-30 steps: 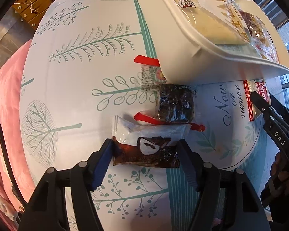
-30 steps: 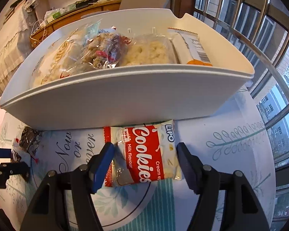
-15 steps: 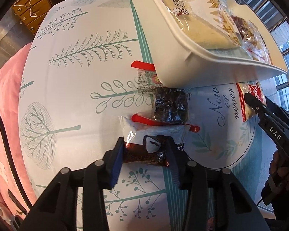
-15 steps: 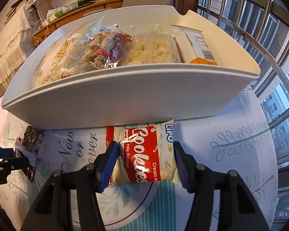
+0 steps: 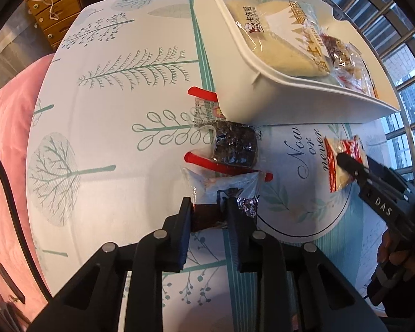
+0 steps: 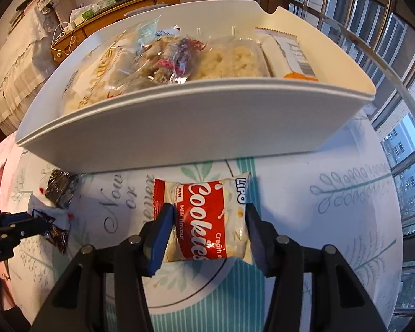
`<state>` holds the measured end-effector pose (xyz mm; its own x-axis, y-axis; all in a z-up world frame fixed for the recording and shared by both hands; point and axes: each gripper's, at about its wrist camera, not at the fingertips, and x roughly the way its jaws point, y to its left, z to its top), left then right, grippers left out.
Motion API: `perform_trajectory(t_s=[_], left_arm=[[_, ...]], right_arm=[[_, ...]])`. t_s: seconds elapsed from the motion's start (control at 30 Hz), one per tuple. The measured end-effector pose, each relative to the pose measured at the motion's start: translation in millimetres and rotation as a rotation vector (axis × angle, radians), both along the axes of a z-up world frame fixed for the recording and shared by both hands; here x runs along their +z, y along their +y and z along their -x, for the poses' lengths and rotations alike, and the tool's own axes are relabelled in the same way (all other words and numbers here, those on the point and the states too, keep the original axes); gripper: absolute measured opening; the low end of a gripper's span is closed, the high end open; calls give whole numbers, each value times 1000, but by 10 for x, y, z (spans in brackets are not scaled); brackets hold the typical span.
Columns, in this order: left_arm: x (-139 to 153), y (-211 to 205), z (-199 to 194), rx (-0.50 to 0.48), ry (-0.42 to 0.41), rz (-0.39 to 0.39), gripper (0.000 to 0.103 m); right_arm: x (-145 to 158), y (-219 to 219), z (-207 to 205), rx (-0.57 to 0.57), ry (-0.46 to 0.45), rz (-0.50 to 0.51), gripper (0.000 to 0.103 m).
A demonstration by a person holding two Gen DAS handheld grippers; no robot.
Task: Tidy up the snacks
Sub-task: 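Grasp the chocolate packet with the left tool while the right tool grasps the Lipo Cookies bag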
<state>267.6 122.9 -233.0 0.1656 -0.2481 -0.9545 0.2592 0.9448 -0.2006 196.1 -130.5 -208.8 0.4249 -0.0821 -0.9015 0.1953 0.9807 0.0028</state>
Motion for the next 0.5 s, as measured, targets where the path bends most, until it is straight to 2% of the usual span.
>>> perform_trajectory(t_s=[0.33, 0.37, 0.4, 0.47, 0.5], left_arm=[[359, -25, 246, 61, -53, 53, 16], [399, -36, 252, 72, -60, 60, 16], [439, -43, 261, 83, -66, 62, 15], [509, -51, 273, 103, -71, 59, 15], [555, -49, 269, 119, -80, 68, 14]], right_arm=[[110, 93, 193, 75, 41, -129, 50], [135, 116, 204, 93, 43, -137, 48], [152, 135, 208, 112, 47, -146, 30], [184, 166, 209, 149, 64, -172, 27], [208, 178, 211, 168, 59, -178, 23]])
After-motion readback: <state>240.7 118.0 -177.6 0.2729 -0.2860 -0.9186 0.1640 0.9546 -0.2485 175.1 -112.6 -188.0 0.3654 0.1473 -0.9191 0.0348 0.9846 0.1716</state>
